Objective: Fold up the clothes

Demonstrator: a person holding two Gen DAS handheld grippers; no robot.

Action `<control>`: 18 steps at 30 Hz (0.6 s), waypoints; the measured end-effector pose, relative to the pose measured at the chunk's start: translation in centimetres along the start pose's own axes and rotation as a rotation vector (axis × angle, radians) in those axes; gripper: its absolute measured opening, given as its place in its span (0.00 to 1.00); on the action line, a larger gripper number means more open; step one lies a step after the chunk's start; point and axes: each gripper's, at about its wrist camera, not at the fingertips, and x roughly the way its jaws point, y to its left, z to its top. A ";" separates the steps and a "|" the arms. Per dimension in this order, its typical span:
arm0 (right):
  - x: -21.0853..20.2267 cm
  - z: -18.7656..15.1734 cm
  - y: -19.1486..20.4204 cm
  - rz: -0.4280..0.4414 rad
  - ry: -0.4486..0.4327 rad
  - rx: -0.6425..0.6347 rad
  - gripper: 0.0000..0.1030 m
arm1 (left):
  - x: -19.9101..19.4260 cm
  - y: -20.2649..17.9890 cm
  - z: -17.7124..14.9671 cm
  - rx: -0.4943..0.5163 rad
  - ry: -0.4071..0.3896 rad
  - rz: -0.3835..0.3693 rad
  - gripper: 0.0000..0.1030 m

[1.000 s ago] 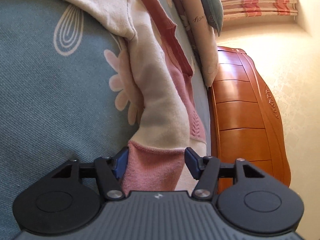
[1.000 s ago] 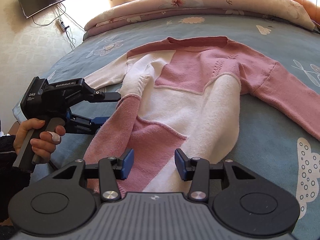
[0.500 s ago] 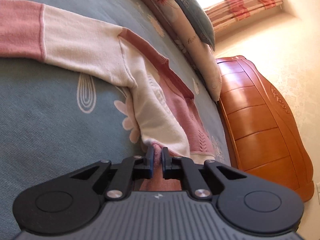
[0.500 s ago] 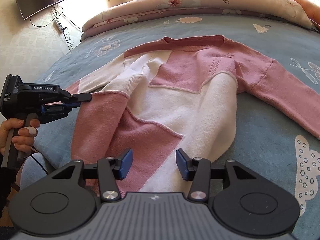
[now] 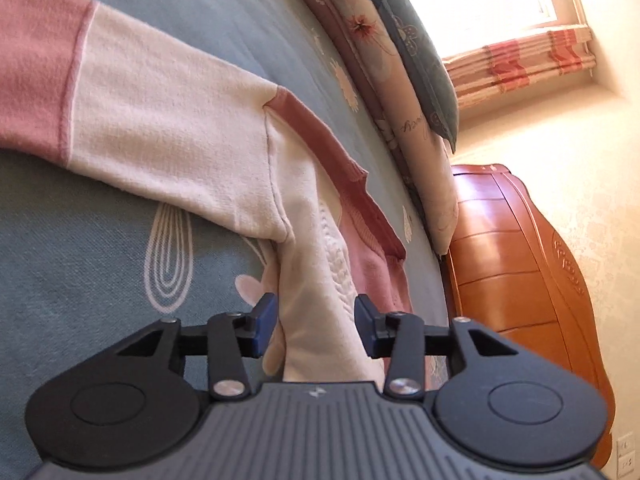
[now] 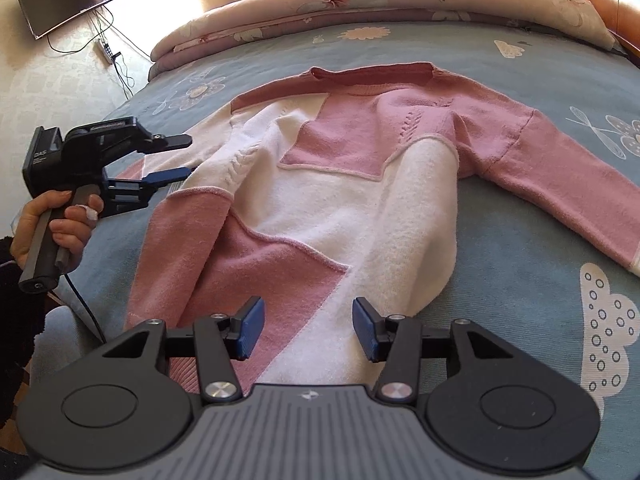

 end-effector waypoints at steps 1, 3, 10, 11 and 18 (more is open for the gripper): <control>0.1 0.0 0.0 0.000 0.002 0.001 0.52 | 0.9 0.4 0.2 -0.028 -0.005 0.000 0.41; 0.3 0.1 -0.1 -0.003 0.008 0.001 0.52 | 2.4 1.0 0.5 -0.057 -0.027 0.016 0.41; 0.9 0.7 -0.7 -0.025 0.018 -0.003 0.52 | 4.8 0.6 1.6 -0.049 -0.152 0.049 0.40; 1.1 0.8 -0.6 -0.029 0.019 -0.009 0.52 | 5.0 0.4 1.7 -0.040 -0.158 0.064 0.36; 1.9 1.4 0.1 -0.049 0.024 -0.059 0.53 | 2.7 -0.2 3.0 0.097 -0.246 0.218 0.12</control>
